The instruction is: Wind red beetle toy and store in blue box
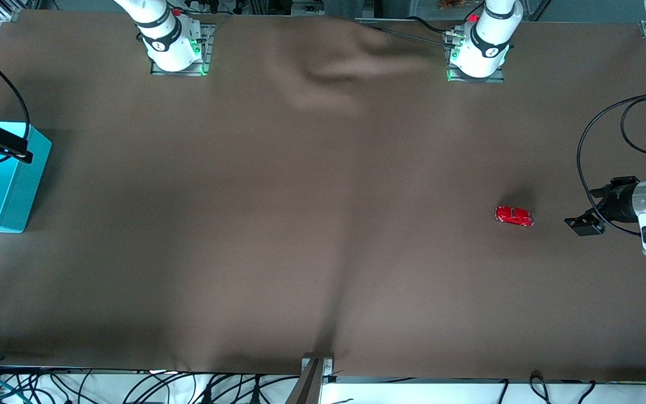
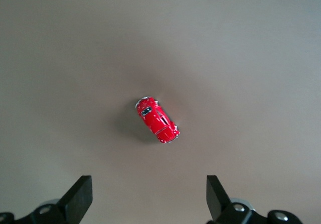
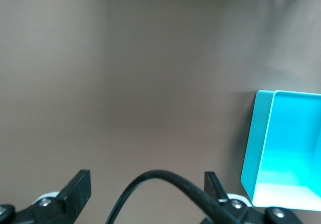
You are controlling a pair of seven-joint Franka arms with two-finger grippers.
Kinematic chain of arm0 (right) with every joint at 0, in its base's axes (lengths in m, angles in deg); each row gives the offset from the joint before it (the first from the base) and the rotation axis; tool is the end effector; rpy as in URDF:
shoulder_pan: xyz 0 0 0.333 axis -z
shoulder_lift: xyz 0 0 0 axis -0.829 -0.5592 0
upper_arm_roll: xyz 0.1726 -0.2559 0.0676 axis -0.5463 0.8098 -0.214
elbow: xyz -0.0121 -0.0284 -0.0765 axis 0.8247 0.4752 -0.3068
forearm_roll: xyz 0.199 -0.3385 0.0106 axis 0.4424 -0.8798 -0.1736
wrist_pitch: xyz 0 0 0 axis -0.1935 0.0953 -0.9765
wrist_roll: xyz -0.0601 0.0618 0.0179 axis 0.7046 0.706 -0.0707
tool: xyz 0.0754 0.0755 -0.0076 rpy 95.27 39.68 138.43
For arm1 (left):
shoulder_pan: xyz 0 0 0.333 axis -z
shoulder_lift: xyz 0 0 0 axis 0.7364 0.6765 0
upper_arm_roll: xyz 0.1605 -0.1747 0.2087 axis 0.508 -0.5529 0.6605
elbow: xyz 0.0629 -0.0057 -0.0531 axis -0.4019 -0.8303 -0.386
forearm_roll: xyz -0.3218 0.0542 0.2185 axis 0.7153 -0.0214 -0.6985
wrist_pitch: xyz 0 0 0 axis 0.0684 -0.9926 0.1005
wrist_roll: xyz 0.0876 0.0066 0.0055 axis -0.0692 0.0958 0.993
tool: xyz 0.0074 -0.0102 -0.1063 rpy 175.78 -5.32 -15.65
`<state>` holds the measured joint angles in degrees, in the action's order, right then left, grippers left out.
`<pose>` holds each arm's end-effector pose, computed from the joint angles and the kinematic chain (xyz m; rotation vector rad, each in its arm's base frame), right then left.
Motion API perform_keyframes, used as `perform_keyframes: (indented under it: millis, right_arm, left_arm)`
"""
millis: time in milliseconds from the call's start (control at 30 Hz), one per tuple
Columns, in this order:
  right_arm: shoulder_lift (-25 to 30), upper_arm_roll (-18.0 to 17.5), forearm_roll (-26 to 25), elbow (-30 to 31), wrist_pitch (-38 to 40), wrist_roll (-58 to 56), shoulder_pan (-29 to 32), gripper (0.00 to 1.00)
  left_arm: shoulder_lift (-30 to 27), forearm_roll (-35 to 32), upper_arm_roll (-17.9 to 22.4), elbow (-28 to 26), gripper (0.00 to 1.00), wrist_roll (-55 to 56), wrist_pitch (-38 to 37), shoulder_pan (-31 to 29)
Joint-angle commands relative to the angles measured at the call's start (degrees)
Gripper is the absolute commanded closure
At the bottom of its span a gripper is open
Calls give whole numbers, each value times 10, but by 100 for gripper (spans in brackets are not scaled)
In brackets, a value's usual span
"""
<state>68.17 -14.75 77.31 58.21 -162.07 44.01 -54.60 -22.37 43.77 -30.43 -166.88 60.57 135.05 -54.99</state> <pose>0.6013 -0.0526 0.5962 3.0986 0.0722 -0.0563 0.6564 0.0868 0.4129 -2.8080 -1.2861 0.4086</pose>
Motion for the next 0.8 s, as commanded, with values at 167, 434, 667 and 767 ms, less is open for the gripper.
perform_keyframes:
  millis: [167,434,667,767]
  right_arm:
    - [-5,-1,12,-13,2,-10,5,0]
    - [-5,-1,12,-13,2,-10,5,0]
    - [-5,0,12,-13,2,-10,5,0]
    - [-5,-1,12,-13,2,-10,5,0]
  left_arm:
    - [1,33,1,-67,0,176,77,-15]
    - [1,31,1,-127,0,243,136,-11]
    - [1,25,1,-185,0,275,198,-10]
    - [1,26,1,-211,0,278,231,-10]
